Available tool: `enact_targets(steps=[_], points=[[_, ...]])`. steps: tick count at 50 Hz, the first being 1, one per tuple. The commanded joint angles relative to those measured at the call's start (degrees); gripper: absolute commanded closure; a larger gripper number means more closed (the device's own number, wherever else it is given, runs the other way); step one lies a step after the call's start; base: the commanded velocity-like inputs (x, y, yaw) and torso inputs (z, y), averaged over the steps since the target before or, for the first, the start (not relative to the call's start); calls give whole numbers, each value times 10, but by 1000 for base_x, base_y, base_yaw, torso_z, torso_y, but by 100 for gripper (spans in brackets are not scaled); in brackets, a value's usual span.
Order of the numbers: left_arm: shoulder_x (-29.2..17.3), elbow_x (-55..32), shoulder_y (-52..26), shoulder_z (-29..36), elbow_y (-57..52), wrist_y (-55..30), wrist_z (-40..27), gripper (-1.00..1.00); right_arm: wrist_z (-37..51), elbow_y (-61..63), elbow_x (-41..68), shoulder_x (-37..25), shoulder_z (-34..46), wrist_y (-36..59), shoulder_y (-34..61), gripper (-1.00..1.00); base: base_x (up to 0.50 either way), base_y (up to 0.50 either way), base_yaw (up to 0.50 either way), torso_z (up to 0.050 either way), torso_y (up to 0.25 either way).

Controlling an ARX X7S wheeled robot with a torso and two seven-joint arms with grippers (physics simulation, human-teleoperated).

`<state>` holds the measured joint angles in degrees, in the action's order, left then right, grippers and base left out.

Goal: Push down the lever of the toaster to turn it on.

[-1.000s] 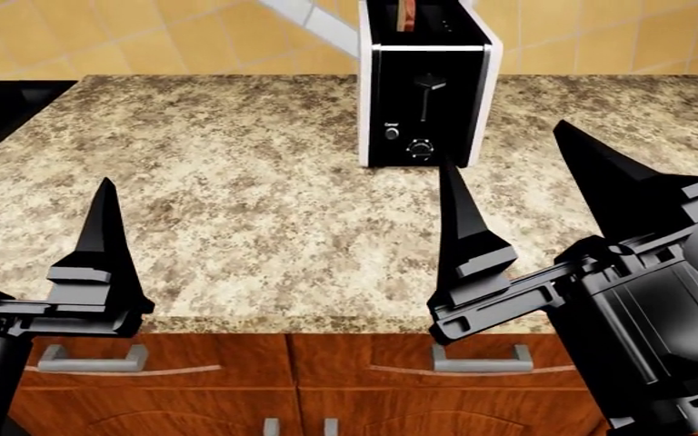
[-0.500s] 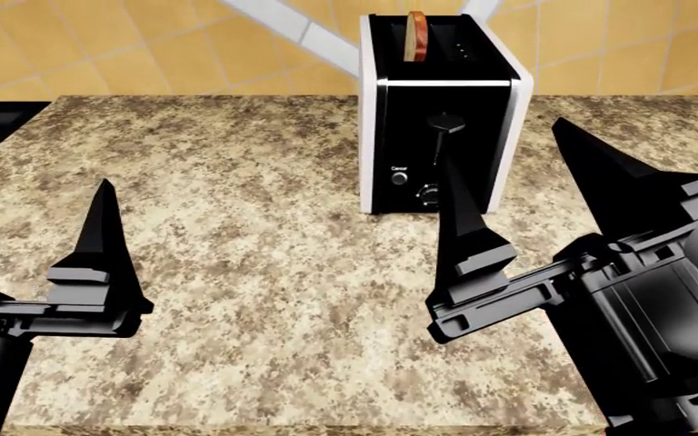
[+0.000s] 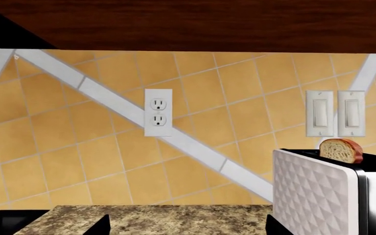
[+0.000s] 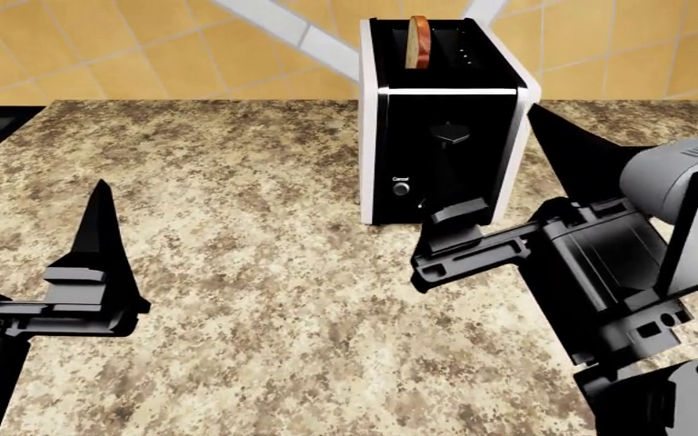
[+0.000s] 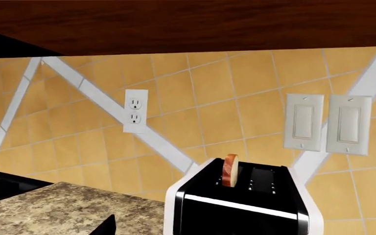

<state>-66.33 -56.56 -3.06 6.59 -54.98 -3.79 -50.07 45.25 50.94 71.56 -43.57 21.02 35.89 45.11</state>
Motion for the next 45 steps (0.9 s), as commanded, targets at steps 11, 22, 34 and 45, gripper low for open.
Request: enact_targets(steps=[11,22,34,45], points=[[-3,6,20,-8,6,13,4,-100,16,-158,-26,86,56,54,97,-100,0,0,0,0,0],[-2,6,22,-10,9,16,5,-100,60,-200,1,112,71,92,129,-100,0,0,0,0,0],[-5,6,30,-15,9,21,4,-100,78,-247,49,131,81,127,157,-100,0,0,0,0,0],[-6,9,42,-20,10,27,5,-100,65,-279,53,135,82,129,170,100,0,0,0,0,0]])
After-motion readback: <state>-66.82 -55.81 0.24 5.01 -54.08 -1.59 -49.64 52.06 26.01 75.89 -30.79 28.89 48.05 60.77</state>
